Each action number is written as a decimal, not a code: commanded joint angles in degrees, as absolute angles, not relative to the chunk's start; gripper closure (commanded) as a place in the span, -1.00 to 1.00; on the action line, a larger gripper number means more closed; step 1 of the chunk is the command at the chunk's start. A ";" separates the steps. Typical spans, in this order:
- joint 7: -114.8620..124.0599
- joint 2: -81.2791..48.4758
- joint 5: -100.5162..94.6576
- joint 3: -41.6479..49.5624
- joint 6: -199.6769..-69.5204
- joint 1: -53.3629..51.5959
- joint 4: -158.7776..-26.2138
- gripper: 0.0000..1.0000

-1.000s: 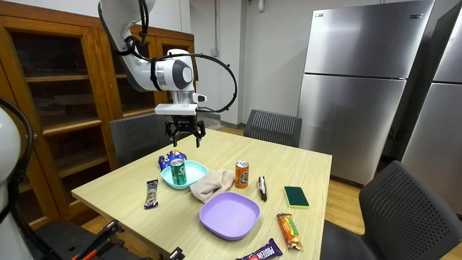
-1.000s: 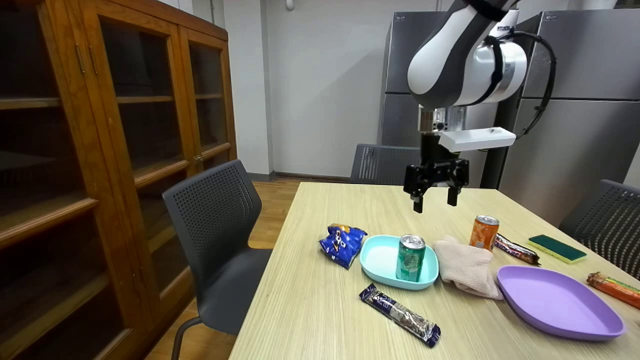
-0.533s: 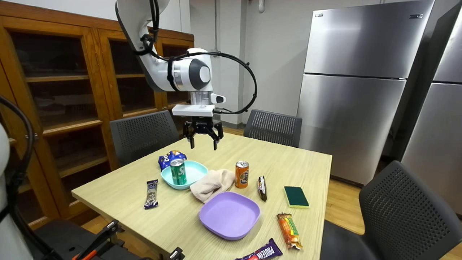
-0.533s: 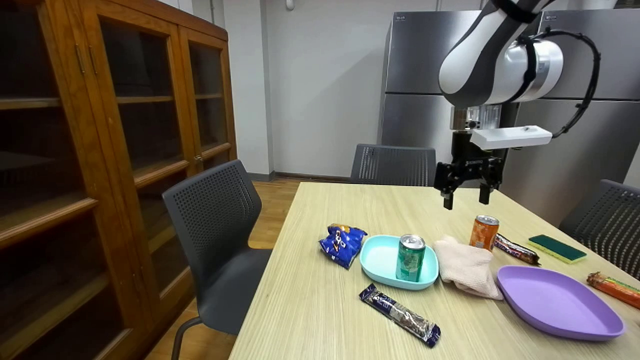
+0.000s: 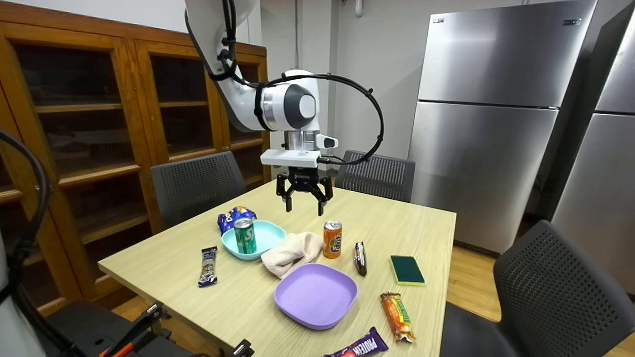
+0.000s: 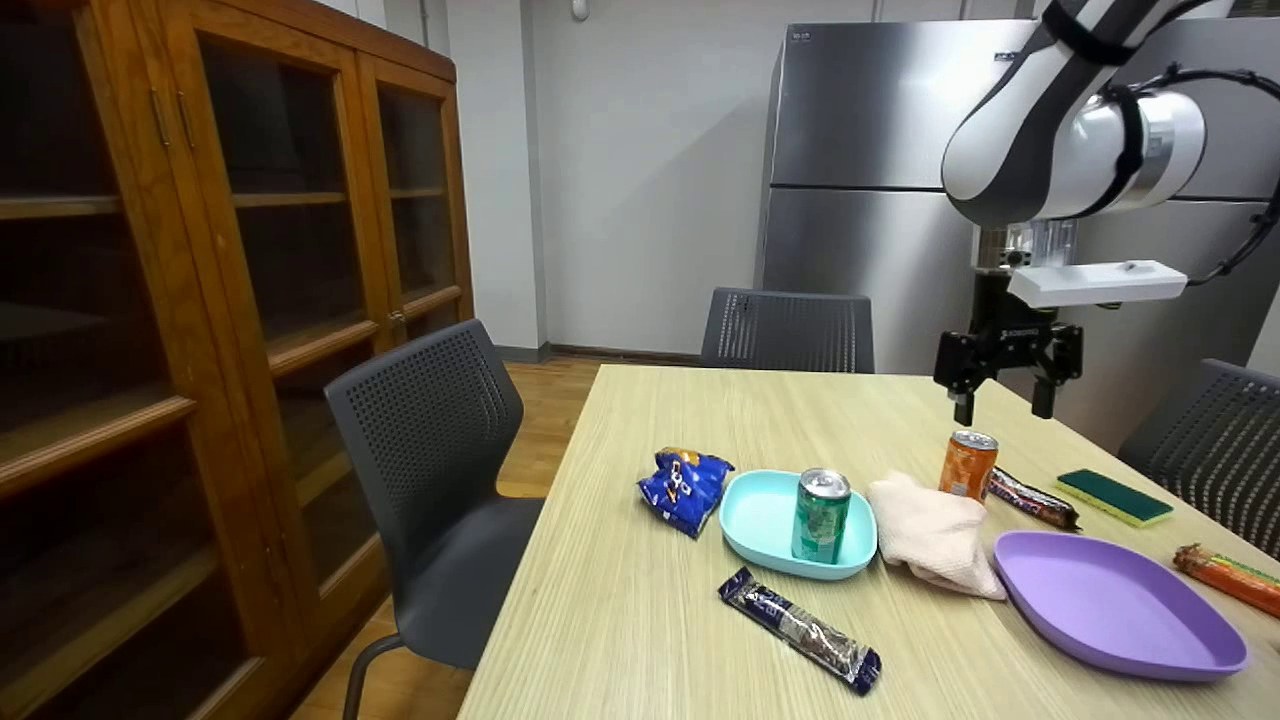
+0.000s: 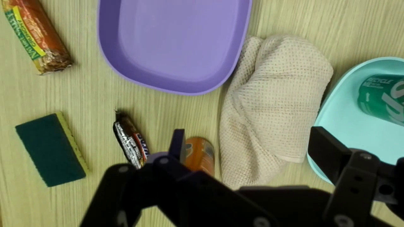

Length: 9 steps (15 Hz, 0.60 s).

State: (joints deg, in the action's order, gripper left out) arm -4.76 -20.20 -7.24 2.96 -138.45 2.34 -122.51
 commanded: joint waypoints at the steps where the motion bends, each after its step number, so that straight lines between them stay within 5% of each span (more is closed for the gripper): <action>1: -5.31 -22.12 -6.07 3.50 -138.74 3.92 -120.86 -1.00; 9: -4.78 -22.47 -6.34 3.73 -138.53 4.08 -121.52 -1.00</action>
State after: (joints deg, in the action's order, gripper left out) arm -4.76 -22.47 -6.37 3.72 -138.70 4.09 -121.63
